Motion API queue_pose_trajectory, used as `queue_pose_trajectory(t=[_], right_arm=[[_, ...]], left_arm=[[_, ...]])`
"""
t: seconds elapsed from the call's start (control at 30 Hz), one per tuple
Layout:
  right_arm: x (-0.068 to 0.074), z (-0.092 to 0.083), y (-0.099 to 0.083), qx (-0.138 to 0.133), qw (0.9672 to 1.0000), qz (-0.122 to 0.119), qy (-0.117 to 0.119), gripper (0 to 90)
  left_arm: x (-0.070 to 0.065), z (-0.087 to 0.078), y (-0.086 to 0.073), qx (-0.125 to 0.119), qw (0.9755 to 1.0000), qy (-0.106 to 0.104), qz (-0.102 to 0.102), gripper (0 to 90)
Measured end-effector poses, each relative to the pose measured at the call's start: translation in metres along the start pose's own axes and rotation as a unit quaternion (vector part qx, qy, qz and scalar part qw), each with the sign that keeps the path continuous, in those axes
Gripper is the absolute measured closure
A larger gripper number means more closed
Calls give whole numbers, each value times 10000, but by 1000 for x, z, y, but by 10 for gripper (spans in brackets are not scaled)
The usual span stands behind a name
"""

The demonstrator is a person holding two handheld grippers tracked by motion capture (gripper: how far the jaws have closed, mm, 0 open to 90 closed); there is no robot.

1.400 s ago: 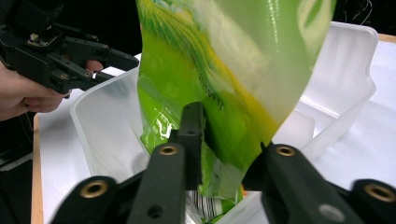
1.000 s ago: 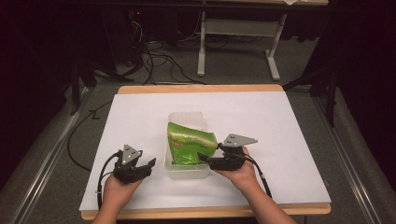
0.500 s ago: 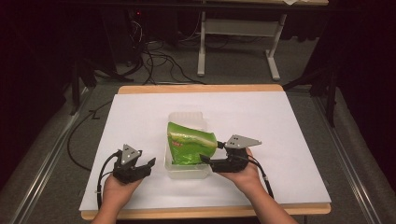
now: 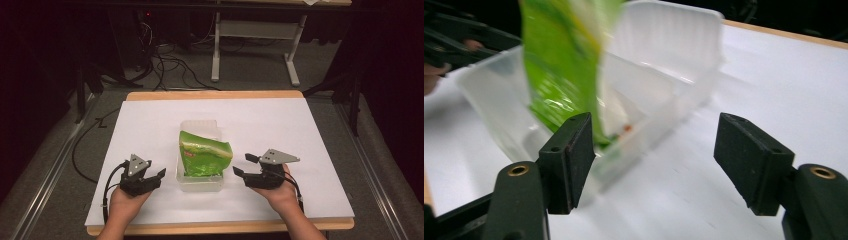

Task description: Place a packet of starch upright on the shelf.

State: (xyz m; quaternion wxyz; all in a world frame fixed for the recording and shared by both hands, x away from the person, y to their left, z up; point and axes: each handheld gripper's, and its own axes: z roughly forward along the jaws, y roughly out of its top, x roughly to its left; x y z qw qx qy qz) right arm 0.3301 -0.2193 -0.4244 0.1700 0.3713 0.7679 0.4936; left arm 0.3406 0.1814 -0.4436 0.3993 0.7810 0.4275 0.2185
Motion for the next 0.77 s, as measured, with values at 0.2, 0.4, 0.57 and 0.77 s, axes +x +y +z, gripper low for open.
queue_pose_trajectory(t=[0.2, 0.4, 0.57, 0.77], right_arm=[[-25, -27, -12, -31, 9986, 151, -500, 343], [-49, -50, -30, 105, 9943, 292, -1024, 342], [-57, -49, -33, 106, 9929, 490, -1083, 332], [-53, -47, -31, 142, 9940, 287, -1046, 331]], left_arm=[[-1, 1, 0, 31, 10000, -7, 20, 395], [-2, 3, 0, 51, 10000, -26, 35, 395], [-4, 4, 1, 52, 10000, -32, 38, 395], [-6, -4, 5, -121, 9998, -101, -98, 399]])
